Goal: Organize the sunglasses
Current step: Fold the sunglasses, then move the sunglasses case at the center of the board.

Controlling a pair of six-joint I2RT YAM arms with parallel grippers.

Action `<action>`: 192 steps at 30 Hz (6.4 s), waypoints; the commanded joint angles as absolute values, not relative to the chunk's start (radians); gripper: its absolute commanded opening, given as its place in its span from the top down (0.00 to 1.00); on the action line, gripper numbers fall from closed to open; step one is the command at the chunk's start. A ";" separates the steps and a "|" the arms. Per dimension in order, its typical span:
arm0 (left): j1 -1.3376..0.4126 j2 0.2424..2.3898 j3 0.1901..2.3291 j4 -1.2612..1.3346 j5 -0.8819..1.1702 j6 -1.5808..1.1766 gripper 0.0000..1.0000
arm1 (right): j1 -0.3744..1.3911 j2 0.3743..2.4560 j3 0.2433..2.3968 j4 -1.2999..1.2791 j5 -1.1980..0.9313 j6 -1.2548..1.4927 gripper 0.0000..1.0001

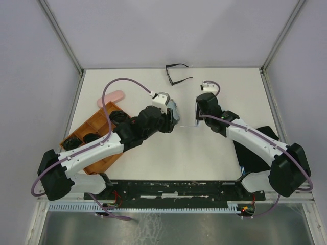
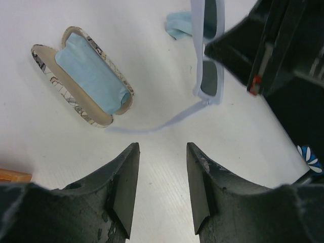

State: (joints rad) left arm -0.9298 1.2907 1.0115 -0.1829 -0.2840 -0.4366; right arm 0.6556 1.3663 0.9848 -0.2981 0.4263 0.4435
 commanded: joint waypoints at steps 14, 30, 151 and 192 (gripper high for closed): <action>-0.961 1.343 0.971 -0.099 -0.270 -0.347 0.51 | 0.553 1.177 0.991 -0.246 0.340 0.643 1.00; -0.961 1.424 1.068 -0.092 -0.364 -0.334 0.51 | 0.553 1.144 0.951 -0.244 0.221 0.595 1.00; -0.497 1.858 1.006 0.308 0.119 -0.710 0.63 | 0.555 1.025 0.792 -0.325 0.176 0.480 1.00; -0.760 1.474 0.749 0.016 -0.201 -0.653 0.71 | 0.555 0.999 0.744 -0.323 0.100 0.523 1.00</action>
